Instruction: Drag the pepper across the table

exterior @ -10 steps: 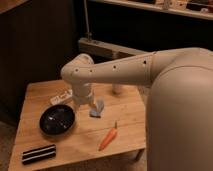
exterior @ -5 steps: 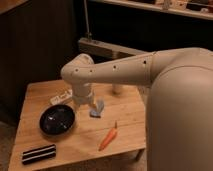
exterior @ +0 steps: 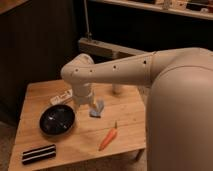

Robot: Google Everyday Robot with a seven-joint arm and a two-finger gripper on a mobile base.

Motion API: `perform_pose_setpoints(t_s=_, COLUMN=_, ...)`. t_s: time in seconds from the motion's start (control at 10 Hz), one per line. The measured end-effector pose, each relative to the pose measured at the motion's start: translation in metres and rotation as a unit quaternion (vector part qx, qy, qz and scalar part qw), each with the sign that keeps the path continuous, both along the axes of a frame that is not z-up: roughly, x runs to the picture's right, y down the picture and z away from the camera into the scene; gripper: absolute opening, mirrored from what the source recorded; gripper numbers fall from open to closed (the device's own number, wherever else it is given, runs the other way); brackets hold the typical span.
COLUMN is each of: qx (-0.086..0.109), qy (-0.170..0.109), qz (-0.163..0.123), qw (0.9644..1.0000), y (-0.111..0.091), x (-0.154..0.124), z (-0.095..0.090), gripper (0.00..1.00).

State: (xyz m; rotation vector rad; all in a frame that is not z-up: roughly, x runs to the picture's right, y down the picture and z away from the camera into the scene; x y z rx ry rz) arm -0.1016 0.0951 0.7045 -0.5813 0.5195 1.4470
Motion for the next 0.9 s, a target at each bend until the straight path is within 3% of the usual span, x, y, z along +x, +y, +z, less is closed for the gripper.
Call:
perform_pose_setpoints(t_s=0.2, qx=-0.001, qy=0.003, qz=0.004, qw=1.0, y=0.0, x=0.001, z=0.0, gripper=0.65)
perform_pose_setpoints(t_s=0.4, qx=0.011, qy=0.014, qz=0.035, qw=0.9992, y=-0.007, x=0.018, z=-0.001, gripper=0.65)
perform_pose_setpoints(t_s=0.6, qx=0.026, qy=0.029, qz=0.085, qw=0.9956, y=-0.013, x=0.059, z=0.003, gripper=0.65)
perform_pose_setpoints(t_s=0.9, qx=0.038, qy=0.054, qz=0.149, qw=0.9866, y=-0.019, x=0.124, z=0.018, gripper=0.65)
